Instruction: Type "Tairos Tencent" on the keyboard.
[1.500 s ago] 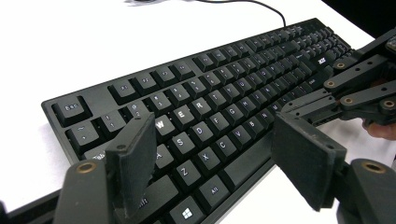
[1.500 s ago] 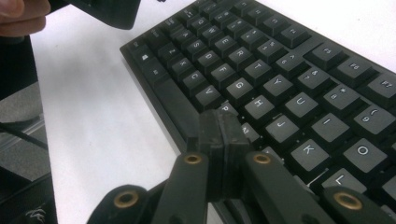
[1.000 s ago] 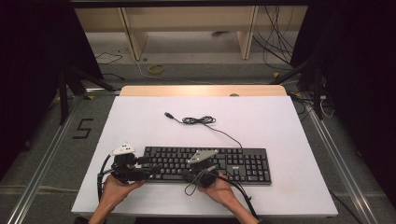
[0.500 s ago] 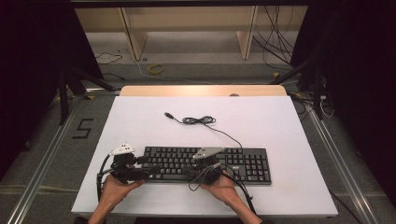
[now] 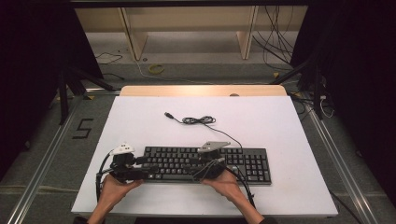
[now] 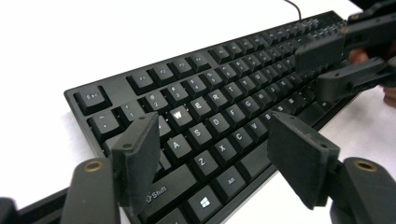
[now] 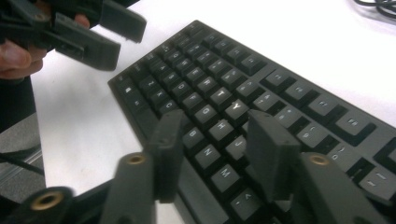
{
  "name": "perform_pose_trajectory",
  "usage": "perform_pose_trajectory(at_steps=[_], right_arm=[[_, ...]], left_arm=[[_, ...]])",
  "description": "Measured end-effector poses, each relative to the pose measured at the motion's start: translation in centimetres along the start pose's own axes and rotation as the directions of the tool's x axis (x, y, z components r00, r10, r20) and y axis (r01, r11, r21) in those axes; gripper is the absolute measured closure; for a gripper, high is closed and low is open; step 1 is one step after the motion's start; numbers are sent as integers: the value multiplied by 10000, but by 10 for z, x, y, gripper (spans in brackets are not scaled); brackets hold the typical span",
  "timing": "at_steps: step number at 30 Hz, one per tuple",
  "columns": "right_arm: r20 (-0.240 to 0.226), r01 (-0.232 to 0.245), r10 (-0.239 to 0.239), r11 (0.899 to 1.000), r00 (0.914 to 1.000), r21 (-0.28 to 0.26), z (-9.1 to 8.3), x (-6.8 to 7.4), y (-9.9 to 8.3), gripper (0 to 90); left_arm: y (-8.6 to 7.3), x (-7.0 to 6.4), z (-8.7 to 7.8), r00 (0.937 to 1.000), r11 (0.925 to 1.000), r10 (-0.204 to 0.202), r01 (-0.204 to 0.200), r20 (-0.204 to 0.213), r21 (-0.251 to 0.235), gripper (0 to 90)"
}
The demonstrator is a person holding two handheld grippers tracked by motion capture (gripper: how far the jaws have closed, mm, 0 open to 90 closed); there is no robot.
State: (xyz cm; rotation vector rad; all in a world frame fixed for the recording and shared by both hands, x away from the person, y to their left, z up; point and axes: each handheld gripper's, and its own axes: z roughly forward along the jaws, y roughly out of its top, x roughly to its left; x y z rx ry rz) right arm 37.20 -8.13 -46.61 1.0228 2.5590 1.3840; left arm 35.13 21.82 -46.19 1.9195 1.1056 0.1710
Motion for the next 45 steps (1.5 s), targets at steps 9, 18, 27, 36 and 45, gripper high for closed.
perform_pose_trajectory(at_steps=[9,18,27,36,45], right_arm=[[217,-84,88,9998,9997,-182,0,-8,10,476],[226,115,-113,9999,9997,-80,10,-5,19,580],[244,374,-379,9991,9990,187,24,-1,27,797],[349,411,-434,9971,9984,635,39,2,31,895],[394,443,-480,9949,9981,905,49,2,33,900]], left_arm=[[-1,4,0,9996,9991,-149,158,-237,404,475],[-3,7,0,9990,9968,16,21,-451,801,682],[-5,8,2,9980,9922,203,-128,-601,1237,871],[-6,8,5,9979,9888,256,-166,-587,1485,891],[-6,10,6,9978,9867,236,-132,-626,1620,891]])
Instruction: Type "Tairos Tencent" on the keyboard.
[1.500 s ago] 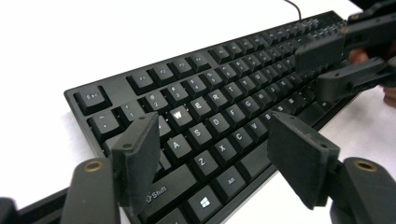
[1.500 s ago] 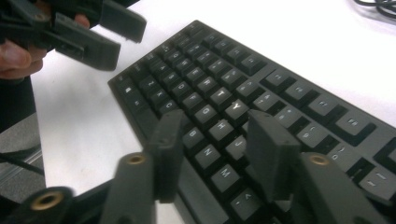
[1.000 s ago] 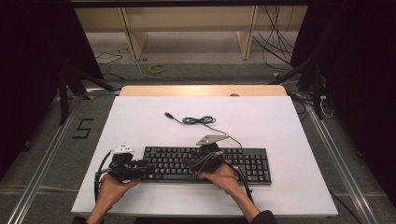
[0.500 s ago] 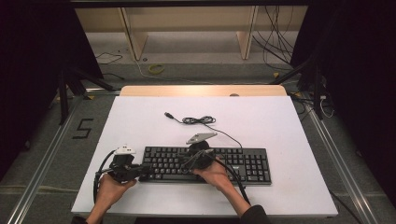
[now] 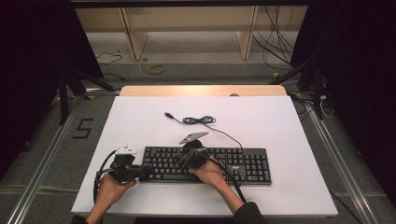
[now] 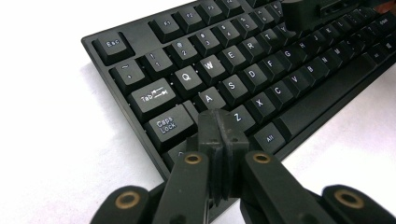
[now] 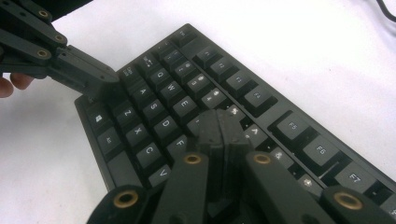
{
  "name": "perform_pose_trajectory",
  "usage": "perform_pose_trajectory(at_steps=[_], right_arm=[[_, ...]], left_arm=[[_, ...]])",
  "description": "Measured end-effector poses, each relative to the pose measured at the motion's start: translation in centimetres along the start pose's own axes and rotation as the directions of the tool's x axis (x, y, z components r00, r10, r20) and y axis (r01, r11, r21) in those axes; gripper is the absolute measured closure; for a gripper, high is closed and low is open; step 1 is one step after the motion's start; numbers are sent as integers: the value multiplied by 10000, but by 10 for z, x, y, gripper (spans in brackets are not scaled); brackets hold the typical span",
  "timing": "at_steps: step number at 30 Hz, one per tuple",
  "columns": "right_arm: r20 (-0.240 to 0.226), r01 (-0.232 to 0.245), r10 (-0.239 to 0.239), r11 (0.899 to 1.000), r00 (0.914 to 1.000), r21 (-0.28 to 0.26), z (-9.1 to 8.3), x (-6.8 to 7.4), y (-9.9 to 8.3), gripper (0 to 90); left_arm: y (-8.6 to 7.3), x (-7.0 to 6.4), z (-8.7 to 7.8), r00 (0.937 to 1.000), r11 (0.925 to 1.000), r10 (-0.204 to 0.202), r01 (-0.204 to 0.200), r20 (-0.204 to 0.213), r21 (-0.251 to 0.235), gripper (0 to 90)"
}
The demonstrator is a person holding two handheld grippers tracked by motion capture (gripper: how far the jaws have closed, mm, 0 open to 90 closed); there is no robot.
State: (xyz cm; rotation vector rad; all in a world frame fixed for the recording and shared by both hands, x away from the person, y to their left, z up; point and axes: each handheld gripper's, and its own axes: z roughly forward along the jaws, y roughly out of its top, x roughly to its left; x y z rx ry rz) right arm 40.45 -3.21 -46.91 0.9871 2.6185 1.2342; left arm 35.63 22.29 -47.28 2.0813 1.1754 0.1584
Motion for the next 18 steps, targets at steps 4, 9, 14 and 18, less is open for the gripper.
perform_pose_trajectory(at_steps=[4,9,14,18], right_arm=[[28,-30,30,9999,10000,110,3,0,0,900],[51,-35,34,9998,10000,205,8,0,0,900],[86,-46,44,9997,10000,255,10,-1,0,900],[77,-51,49,9996,10000,280,10,-1,-1,900]], left_arm=[[0,0,1,10000,10000,-28,28,-6,46,891],[0,1,1,10000,10000,-31,31,-6,72,891],[0,1,1,10000,10000,-26,26,7,81,891],[0,2,1,10000,10000,-29,29,15,90,891]])
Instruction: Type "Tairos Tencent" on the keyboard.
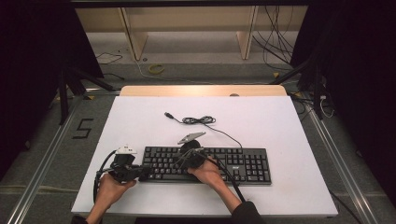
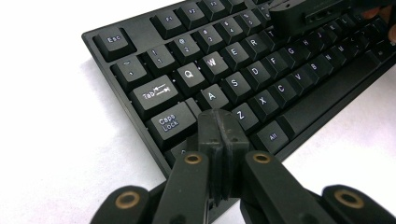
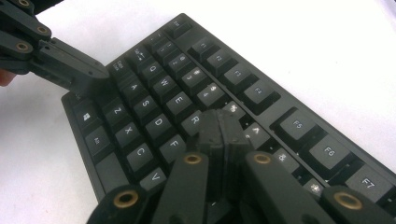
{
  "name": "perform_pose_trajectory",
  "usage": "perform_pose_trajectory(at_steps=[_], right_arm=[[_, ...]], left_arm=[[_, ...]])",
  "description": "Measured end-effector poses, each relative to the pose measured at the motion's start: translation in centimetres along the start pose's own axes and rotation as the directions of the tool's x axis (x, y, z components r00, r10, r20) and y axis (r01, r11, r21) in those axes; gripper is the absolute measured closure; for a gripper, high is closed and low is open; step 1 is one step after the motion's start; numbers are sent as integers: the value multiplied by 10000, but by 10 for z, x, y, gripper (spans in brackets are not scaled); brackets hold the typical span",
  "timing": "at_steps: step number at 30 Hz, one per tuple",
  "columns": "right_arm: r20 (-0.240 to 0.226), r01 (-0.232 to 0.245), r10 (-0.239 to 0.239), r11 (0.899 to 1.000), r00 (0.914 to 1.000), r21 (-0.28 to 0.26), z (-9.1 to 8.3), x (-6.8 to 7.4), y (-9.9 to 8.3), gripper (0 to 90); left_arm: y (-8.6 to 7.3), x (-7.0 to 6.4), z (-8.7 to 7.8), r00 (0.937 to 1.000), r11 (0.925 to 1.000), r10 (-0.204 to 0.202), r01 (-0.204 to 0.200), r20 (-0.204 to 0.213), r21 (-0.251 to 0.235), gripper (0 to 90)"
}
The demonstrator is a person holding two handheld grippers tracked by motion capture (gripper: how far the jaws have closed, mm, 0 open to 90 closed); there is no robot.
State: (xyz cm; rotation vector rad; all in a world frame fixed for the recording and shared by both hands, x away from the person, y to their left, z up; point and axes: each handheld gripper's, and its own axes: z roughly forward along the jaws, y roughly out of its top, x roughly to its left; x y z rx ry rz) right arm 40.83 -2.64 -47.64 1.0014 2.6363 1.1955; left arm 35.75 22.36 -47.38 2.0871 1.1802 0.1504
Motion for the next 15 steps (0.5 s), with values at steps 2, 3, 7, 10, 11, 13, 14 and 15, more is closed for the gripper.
perform_pose_trajectory(at_steps=[2,3,7,10,11,13,14,15], right_arm=[[4,13,-13,10000,10000,4,0,0,0,900],[1,9,-9,10000,10000,4,0,0,0,900],[-2,-18,18,10000,10000,11,0,0,0,900],[-15,-26,26,10000,10000,5,1,0,0,900],[4,-8,8,10000,10000,85,2,0,-1,900],[-32,-42,43,9999,10000,91,4,0,-2,900],[-30,-30,30,9999,10000,99,4,0,-2,900],[-20,6,-6,9999,10000,110,4,0,-2,900]], left_arm=[[0,0,0,10000,10000,4,-4,8,16,891],[0,0,0,10000,10000,0,0,14,16,891],[0,0,1,10000,10000,-23,23,10,10,891],[-1,0,3,10000,9999,-54,54,30,107,892],[-1,0,3,10000,9999,-64,63,48,156,892],[0,-2,4,10000,9998,28,-28,-25,190,892],[0,-2,4,10000,9998,32,-32,-20,180,892],[0,-2,4,10000,9999,-8,8,9,164,893]])
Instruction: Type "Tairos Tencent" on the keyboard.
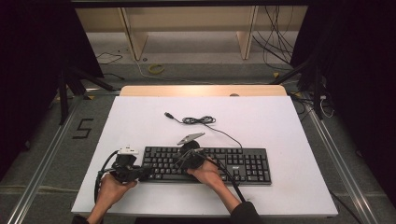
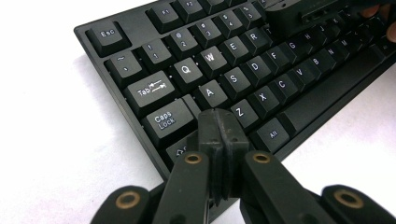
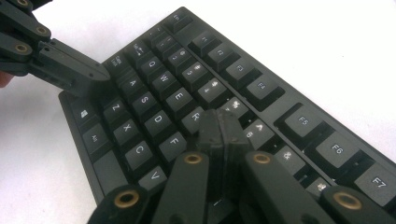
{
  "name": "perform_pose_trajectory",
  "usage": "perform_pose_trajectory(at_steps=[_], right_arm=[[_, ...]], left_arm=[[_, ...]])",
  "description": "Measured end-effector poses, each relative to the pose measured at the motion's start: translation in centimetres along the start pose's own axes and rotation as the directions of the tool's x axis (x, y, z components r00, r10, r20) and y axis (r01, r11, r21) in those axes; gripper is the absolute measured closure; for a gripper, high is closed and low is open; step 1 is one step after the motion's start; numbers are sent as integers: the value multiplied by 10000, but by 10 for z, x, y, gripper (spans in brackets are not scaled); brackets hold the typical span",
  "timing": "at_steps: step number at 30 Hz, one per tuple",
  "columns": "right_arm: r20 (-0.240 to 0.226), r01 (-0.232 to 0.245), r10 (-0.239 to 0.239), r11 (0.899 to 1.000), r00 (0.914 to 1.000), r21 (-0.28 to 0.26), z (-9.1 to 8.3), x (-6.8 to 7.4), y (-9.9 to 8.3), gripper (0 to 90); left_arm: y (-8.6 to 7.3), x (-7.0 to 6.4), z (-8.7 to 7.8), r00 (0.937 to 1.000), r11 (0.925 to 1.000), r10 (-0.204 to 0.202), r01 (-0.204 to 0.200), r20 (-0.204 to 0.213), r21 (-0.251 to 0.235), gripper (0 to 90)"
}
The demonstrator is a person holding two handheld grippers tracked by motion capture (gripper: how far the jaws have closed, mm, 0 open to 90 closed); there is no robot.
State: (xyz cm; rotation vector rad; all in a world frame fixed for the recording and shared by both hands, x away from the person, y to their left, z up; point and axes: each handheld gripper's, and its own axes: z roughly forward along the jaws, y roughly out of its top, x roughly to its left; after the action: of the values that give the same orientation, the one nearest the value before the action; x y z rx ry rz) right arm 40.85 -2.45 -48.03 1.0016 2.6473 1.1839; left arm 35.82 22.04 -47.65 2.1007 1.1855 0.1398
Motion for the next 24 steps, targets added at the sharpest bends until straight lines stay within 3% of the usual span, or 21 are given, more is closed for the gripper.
perform_pose_trajectory(at_steps=[8,24], right_arm=[[-1,-125,125,9999,9999,-47,-1,0,0,900],[-301,-415,390,9954,9988,-868,-27,-6,-3,857]], left_arm=[[0,2,-1,10000,9999,-66,66,62,-119,890],[4,1,-8,9992,9943,-71,112,393,-1059,800]])
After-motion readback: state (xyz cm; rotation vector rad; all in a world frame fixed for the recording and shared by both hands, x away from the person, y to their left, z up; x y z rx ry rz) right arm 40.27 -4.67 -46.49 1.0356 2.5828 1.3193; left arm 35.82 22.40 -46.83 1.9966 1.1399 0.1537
